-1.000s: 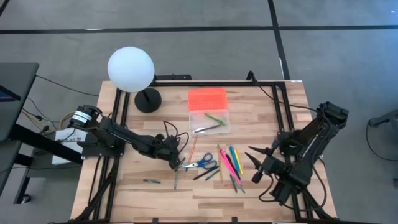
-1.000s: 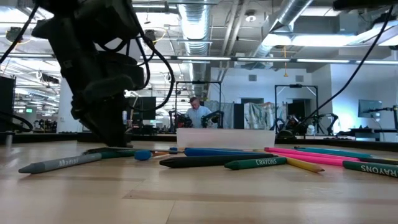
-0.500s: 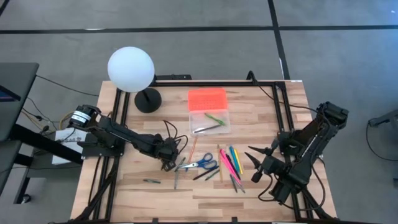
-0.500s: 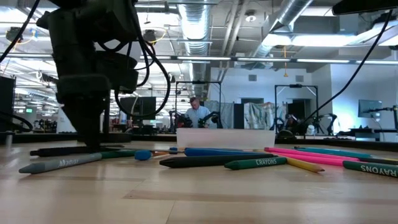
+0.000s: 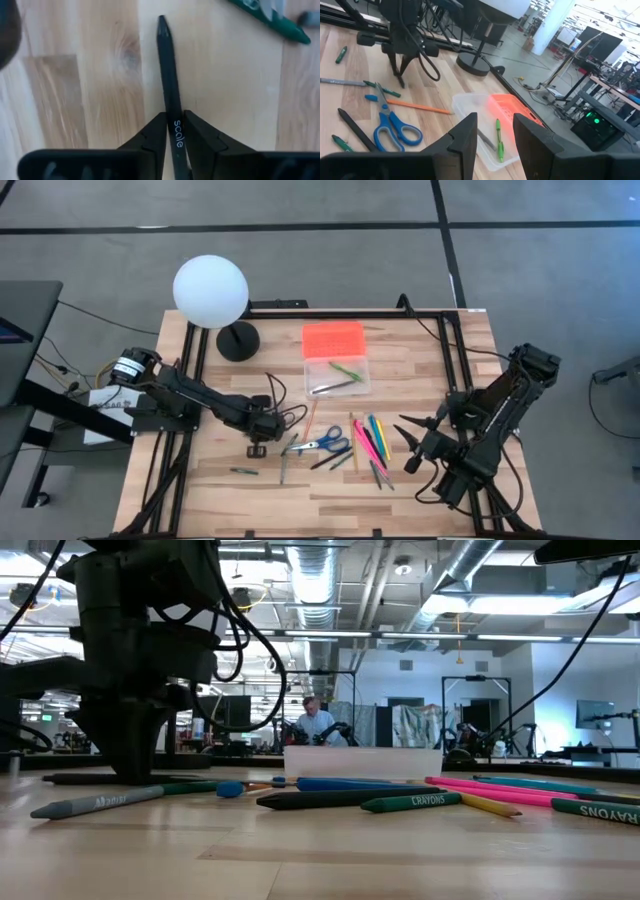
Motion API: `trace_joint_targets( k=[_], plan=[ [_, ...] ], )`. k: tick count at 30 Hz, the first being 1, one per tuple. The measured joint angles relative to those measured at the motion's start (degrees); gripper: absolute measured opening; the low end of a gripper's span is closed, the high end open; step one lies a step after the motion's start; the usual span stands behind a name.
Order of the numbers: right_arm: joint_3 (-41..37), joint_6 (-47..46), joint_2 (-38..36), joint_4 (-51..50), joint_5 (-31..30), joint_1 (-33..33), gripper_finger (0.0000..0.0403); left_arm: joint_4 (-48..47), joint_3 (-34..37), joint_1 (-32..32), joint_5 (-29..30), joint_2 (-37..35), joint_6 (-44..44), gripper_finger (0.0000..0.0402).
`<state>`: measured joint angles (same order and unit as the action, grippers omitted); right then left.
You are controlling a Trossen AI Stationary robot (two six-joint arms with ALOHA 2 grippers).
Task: Pick & place school supplies into a supply box
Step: Put the black pen into the orange supply box
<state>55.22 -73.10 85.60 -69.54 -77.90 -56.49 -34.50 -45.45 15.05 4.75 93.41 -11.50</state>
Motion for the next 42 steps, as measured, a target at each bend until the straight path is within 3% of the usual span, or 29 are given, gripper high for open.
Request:
trace_joint_targets(
  k=[10, 18, 24, 32, 36, 42],
  plan=[
    [0.0, 0.2, 0.0, 0.0, 0.4, 0.0, 0.0119, 0.1, 0.0, -0.8, 0.4, 0.0, 4.1, 0.0052],
    [0.0, 0.2, 0.0, 0.0, 0.4, 0.0, 0.0119, -0.7, 0.1, -0.8, 0.0, -0.1, -4.3, 0.0053],
    [0.0, 0.2, 0.0, 0.0, 0.4, 0.0, 0.0119, -1.8, 0.1, -1.0, -1.0, -0.1, -8.7, 0.0078],
    [0.0, 0.2, 0.0, 0.0, 0.4, 0.0, 0.0119, -2.3, 0.1, -1.1, -3.4, -0.1, -9.3, 0.0095],
    [0.0, 0.2, 0.0, 0.0, 0.4, 0.0, 0.0119, -2.2, 0.1, -1.0, -3.1, -0.1, -8.1, 0.0080],
    [0.0, 0.2, 0.0, 0.0, 0.4, 0.0, 0.0119, -1.7, 0.1, -0.9, -2.0, -0.1, -6.1, 0.0024]
  ],
)
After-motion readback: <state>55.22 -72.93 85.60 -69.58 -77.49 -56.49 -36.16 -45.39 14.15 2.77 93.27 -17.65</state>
